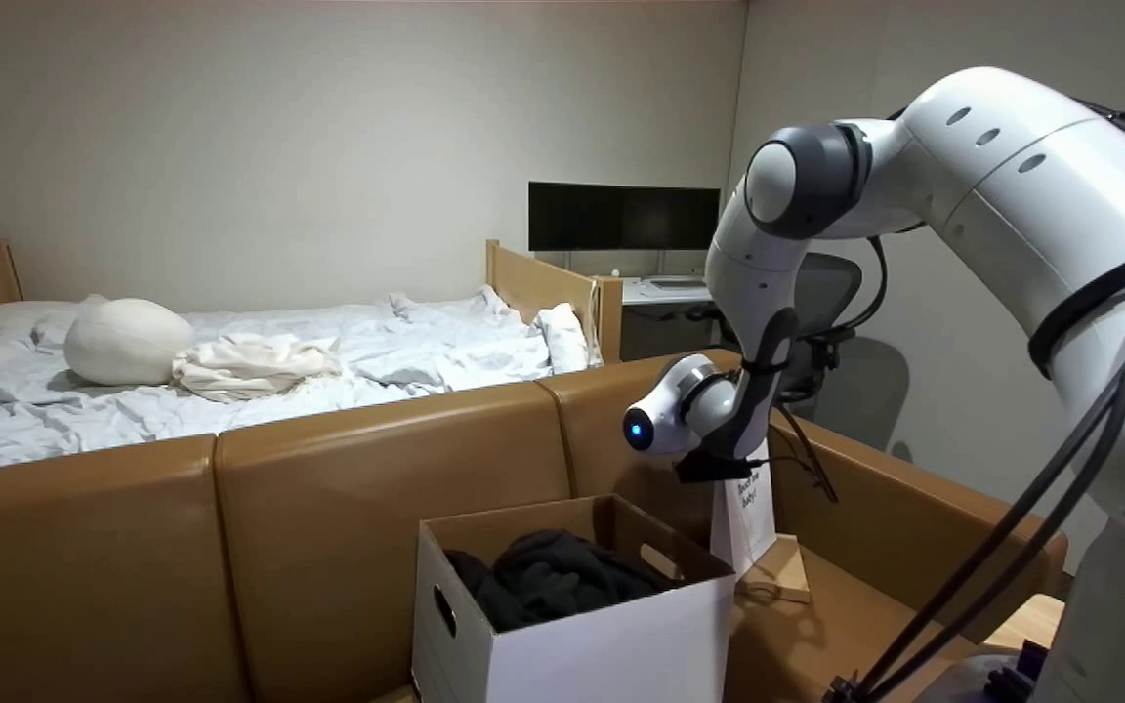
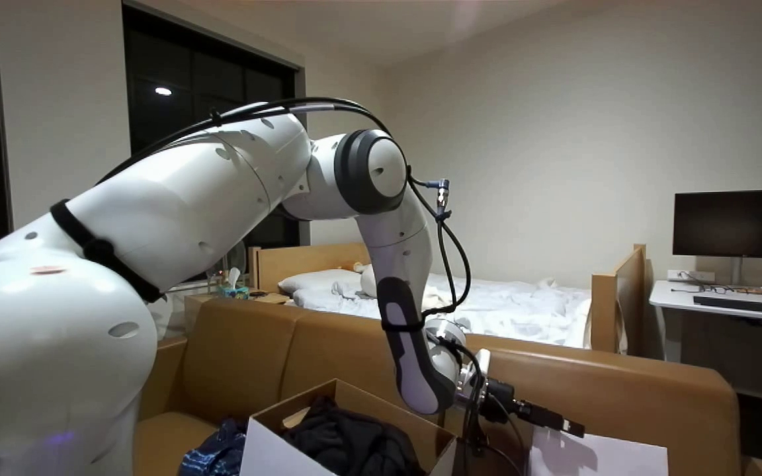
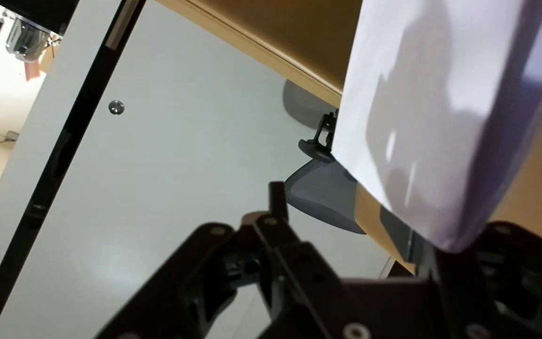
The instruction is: Pick up the cloth and two books from the box and put them on the sofa
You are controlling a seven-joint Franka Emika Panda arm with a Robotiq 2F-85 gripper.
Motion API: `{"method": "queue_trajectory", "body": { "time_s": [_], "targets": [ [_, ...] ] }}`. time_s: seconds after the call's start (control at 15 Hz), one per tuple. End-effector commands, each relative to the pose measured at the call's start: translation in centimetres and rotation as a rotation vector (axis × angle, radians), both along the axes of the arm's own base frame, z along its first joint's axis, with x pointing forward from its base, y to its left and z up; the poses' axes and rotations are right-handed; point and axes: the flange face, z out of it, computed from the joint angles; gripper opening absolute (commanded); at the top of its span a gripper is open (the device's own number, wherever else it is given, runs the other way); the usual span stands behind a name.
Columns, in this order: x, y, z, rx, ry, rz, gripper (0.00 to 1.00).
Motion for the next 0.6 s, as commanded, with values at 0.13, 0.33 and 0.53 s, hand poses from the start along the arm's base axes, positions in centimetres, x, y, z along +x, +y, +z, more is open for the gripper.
{"method": "queue_trajectory", "body": {
  "time_s": [0.13,0.33,0.53],
  "targets": [
    [0.9,0.9,2.7,-0.034,-0.053,0.037,0.99],
    [2.2,1.9,6.2,-0.045,-0.102,0.069,1.00],
    [3.6,3.3,11.0,-0.053,-0.156,0.102,1.00]
  ]
}}
